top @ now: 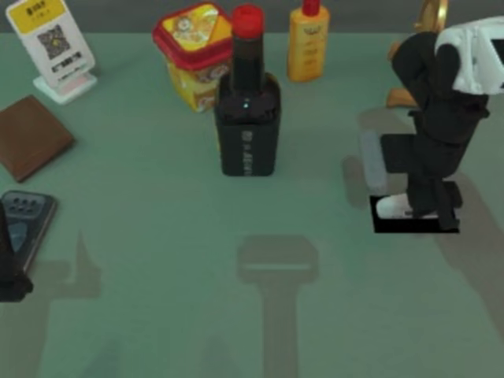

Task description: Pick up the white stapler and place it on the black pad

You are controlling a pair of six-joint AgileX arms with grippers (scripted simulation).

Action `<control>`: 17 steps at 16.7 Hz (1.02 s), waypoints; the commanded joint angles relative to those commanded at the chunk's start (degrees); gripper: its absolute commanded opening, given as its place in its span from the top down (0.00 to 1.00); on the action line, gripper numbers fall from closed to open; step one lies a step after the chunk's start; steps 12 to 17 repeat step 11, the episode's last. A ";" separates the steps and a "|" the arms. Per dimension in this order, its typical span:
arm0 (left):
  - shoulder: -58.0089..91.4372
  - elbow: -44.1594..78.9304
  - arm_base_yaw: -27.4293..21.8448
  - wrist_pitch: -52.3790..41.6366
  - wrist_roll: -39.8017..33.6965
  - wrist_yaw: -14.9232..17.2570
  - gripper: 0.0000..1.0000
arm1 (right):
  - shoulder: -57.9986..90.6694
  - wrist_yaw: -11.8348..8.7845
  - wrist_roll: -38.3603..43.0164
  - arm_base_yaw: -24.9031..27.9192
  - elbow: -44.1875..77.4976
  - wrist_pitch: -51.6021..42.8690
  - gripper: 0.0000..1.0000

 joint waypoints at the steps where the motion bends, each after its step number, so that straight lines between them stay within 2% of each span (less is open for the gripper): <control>1: 0.00 0.00 0.00 0.00 0.00 0.00 0.00 | 0.00 0.00 0.00 0.00 0.00 0.00 0.32; 5: 0.00 0.00 0.00 0.00 0.00 0.00 0.00 | 0.00 0.00 0.00 0.00 0.00 0.00 0.02; 17: 0.00 0.00 0.00 0.00 0.00 0.00 0.00 | 0.00 0.00 0.00 0.00 0.00 0.00 0.00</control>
